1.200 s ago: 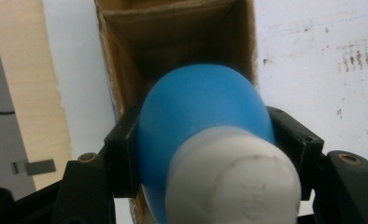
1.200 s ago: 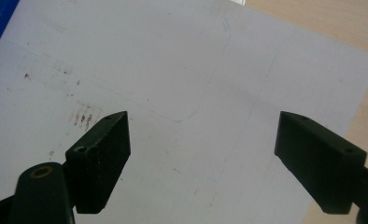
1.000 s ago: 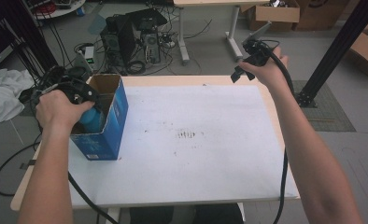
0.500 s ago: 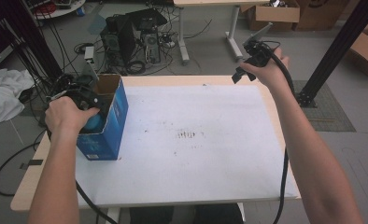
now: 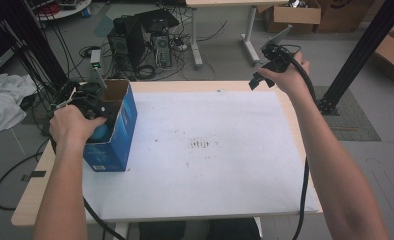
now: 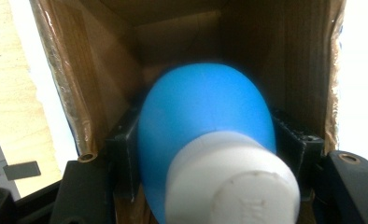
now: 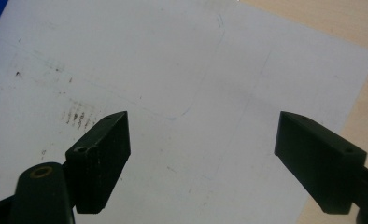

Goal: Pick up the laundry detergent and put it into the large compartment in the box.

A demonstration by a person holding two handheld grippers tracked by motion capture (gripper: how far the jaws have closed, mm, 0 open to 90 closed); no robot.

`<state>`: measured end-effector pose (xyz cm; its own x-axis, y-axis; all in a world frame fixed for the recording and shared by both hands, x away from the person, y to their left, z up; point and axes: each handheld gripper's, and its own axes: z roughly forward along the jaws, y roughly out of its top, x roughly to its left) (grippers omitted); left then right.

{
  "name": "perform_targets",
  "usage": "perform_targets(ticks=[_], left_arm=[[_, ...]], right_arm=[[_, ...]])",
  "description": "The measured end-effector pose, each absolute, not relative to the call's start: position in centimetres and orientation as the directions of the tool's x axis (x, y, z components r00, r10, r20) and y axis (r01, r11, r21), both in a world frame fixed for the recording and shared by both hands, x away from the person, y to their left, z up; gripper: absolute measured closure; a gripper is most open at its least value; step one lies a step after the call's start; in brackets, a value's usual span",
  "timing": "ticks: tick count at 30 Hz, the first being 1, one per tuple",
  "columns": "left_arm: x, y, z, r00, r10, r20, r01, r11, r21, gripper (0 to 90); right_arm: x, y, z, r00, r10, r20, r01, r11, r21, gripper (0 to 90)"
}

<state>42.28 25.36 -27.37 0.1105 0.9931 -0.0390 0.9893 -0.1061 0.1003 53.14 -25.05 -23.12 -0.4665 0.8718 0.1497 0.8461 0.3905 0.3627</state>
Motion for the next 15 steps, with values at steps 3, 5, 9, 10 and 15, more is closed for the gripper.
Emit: perform_targets(ticks=[3,5,9,10,15], left_arm=[[42.30,25.51,-27.44,0.107,0.993,-0.043,0.989,-0.102,0.105,37.9],[42.33,25.59,-27.48,0.098,0.994,-0.047,0.989,-0.092,0.112,37.8],[42.48,25.67,-27.55,0.098,0.994,-0.049,0.989,-0.092,0.117,37.6],[42.50,25.67,-27.57,0.096,0.994,-0.051,0.989,-0.090,0.120,37.6],[42.57,25.85,-27.61,0.093,0.994,-0.060,0.989,-0.085,0.121,37.5]], right_arm=[[53.14,-25.06,-23.15,-0.467,0.871,0.151,0.846,0.391,0.361,18.6],[53.13,-25.06,-23.20,-0.466,0.872,0.150,0.847,0.391,0.359,18.6],[53.11,-25.13,-23.30,-0.463,0.873,0.152,0.850,0.389,0.356,18.6],[53.11,-25.17,-23.33,-0.464,0.873,0.153,0.849,0.389,0.357,18.5],[53.18,-25.37,-23.40,-0.464,0.873,0.150,0.850,0.391,0.352,18.6]])
